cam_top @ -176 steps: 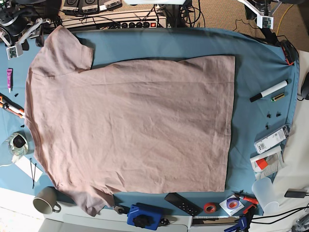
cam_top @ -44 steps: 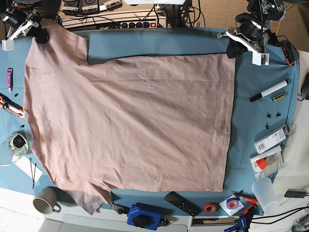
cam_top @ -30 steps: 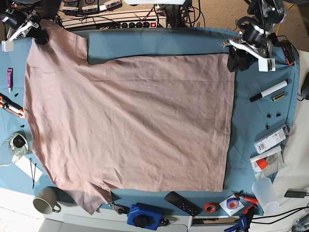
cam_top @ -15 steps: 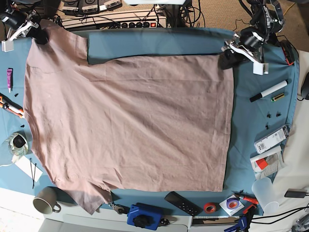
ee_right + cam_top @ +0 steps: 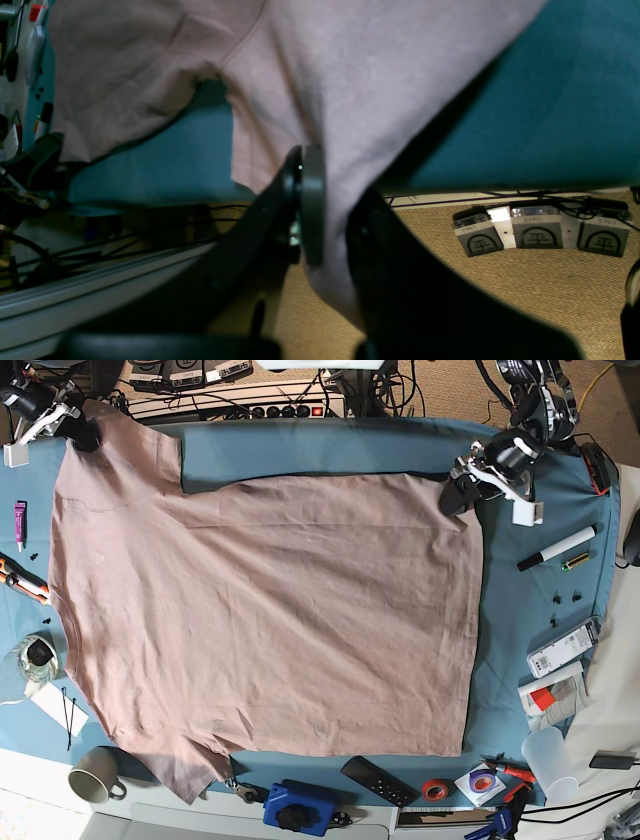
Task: Fold the T-shirt properly
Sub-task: 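Lift the shoulder edge with both grippers and pull it taut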
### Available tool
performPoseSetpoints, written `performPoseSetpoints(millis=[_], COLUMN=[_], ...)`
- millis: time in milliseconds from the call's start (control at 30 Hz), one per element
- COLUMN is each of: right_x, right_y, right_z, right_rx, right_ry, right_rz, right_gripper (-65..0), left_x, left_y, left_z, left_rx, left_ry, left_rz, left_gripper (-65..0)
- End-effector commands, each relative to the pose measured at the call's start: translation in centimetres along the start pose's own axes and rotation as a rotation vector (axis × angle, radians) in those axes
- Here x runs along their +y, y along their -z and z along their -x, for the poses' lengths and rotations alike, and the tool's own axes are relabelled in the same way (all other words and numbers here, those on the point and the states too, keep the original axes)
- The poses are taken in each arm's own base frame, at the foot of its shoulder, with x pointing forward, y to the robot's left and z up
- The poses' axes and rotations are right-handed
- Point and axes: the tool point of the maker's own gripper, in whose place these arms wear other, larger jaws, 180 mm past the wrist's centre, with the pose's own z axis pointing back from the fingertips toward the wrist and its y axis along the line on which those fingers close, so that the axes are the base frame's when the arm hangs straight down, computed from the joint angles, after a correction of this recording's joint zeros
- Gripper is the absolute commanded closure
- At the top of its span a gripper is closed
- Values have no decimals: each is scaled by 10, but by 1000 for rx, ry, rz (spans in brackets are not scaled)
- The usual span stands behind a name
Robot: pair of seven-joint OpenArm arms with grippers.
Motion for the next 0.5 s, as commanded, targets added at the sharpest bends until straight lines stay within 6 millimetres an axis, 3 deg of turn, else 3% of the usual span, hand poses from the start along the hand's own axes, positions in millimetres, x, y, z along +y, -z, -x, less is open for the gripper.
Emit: performPoseSetpoints(millis=[0, 33, 233, 467], right_x=[1, 1, 5, -3], right_y=[-6, -6, -7, -26], right_z=[-10, -10, -13, -26], right_rx=[-22, -22, -37, -107], right_ry=[-25, -25, -21, -17], right_rz=[2, 3, -17, 20], right_gripper=[0, 0, 0, 0], left_x=[12, 13, 10, 14], left_y=[-3, -4, -11, -59], left_z=[20, 23, 24, 10], left_rx=[85, 103, 148, 97], left_ry=[-16, -9, 20, 81], left_rz=[-57, -62, -69, -171], left_gripper=[-26, 0, 0, 0])
